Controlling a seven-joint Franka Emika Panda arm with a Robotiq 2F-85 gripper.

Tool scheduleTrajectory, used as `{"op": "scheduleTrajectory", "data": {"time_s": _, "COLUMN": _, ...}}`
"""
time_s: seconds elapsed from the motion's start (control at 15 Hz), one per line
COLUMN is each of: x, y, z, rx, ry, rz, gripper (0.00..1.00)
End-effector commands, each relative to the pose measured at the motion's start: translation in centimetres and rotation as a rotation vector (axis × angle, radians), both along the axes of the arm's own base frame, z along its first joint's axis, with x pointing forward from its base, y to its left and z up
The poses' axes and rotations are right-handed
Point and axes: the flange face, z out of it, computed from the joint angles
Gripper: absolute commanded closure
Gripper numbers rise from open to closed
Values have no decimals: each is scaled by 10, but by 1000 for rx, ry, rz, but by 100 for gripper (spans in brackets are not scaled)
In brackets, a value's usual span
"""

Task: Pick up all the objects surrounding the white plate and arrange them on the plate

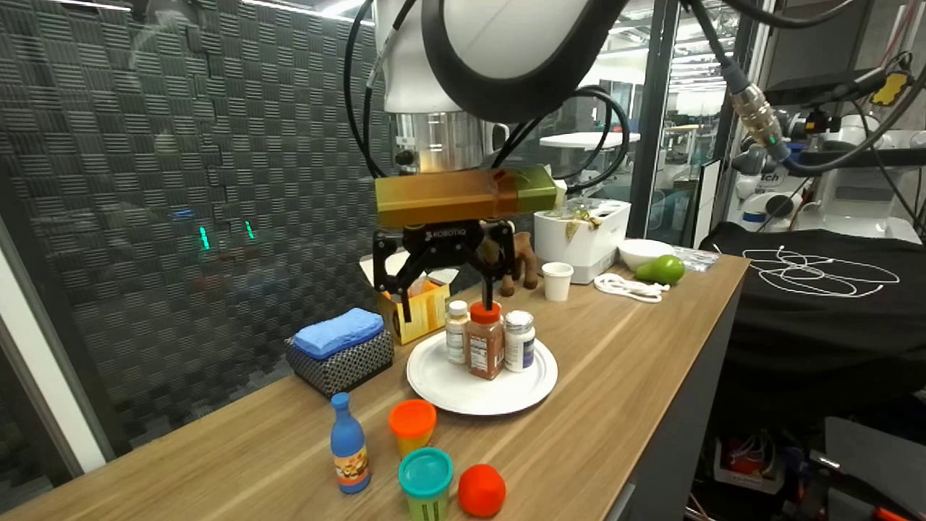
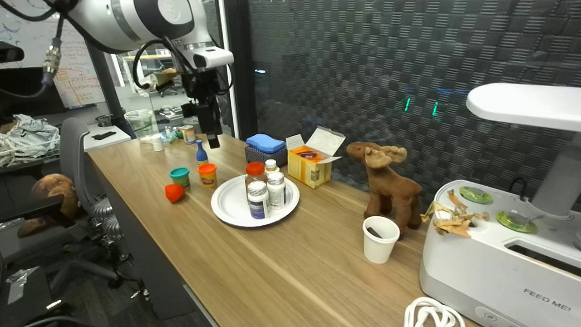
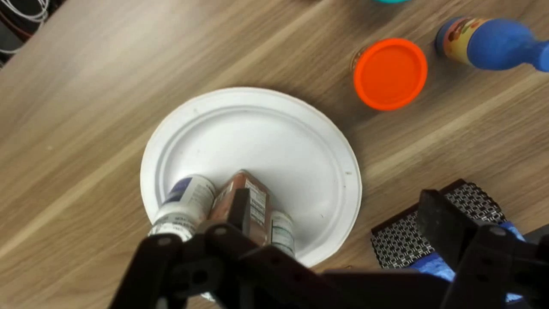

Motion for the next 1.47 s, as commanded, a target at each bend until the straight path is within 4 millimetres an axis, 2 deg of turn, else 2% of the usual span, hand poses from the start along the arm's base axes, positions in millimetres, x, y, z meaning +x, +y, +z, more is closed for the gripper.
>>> {"op": "scheduleTrajectory", "data": {"time_s": 0.0, "x": -5, "y": 19, "z": -18, "rx": 8, "ry": 19, "rz": -102, "gripper": 0}}
{"op": "scheduleTrajectory", "data": {"time_s": 0.27, "x": -5, "y": 43, "z": -49, "rx": 6, "ry": 34, "rz": -143, "gripper": 0}}
{"op": "scheduleTrajectory", "data": {"time_s": 0.6, "x": 1, "y": 57, "z": -77, "rx": 9, "ry": 53, "rz": -201, "gripper": 0}}
{"op": "scheduleTrajectory", "data": {"time_s": 1.0, "x": 18, "y": 58, "z": -74, "rx": 59, "ry": 10, "rz": -259, "gripper": 0}}
{"op": "scheduleTrajectory", "data": {"time_s": 1.4, "x": 21, "y": 55, "z": -81, "rx": 108, "ry": 47, "rz": -315, "gripper": 0}}
